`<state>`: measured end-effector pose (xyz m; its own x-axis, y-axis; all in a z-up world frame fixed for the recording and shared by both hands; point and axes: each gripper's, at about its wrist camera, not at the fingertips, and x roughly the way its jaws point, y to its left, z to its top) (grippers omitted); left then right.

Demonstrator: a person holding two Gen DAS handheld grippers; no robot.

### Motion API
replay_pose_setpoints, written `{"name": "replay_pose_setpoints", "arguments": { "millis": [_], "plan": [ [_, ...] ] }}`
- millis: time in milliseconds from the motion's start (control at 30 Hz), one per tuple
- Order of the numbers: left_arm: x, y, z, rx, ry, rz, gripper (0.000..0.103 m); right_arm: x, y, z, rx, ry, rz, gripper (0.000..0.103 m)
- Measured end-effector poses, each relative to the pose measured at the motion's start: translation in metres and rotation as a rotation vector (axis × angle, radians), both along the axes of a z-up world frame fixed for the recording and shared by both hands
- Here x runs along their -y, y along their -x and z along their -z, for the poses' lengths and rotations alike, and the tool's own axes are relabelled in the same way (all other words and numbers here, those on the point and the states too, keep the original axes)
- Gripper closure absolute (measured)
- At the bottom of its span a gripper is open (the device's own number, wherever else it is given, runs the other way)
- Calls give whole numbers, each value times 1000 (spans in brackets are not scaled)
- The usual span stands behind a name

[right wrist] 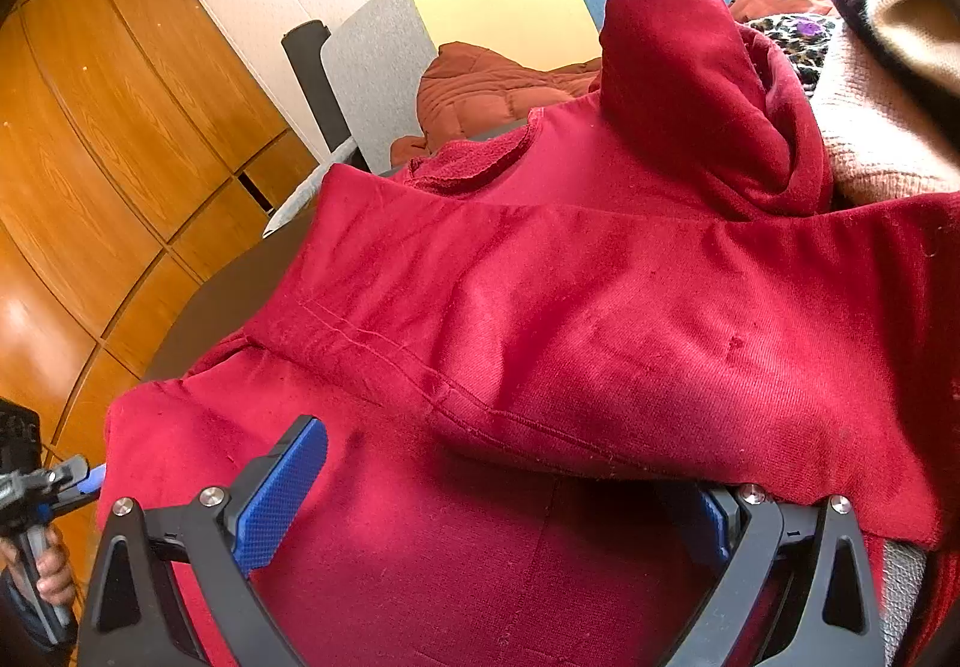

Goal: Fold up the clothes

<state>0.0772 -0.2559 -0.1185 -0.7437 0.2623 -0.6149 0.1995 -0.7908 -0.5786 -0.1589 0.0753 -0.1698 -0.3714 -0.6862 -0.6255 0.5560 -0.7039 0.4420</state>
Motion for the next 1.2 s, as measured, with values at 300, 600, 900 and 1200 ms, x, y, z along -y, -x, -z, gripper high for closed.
{"name": "replay_pose_setpoints", "arguments": {
  "millis": [300, 600, 900, 1200],
  "plan": [
    [-2, 40, 32, 73, -26, 107, 51, 0, 2, 1, -4, -16, -3, 0],
    [-3, 40, 12, -65, -183, 175, 95, 7, 2, 0, -18, -69, -3, 0],
    [-2, -17, -52, -111, -71, 169, 96, 65, -17, -2, -130, -372, -19, 0],
    [64, -66, 32, 326, 55, -256, 95, 136, -62, -5, -153, -385, -72, 0]
  ]
}}
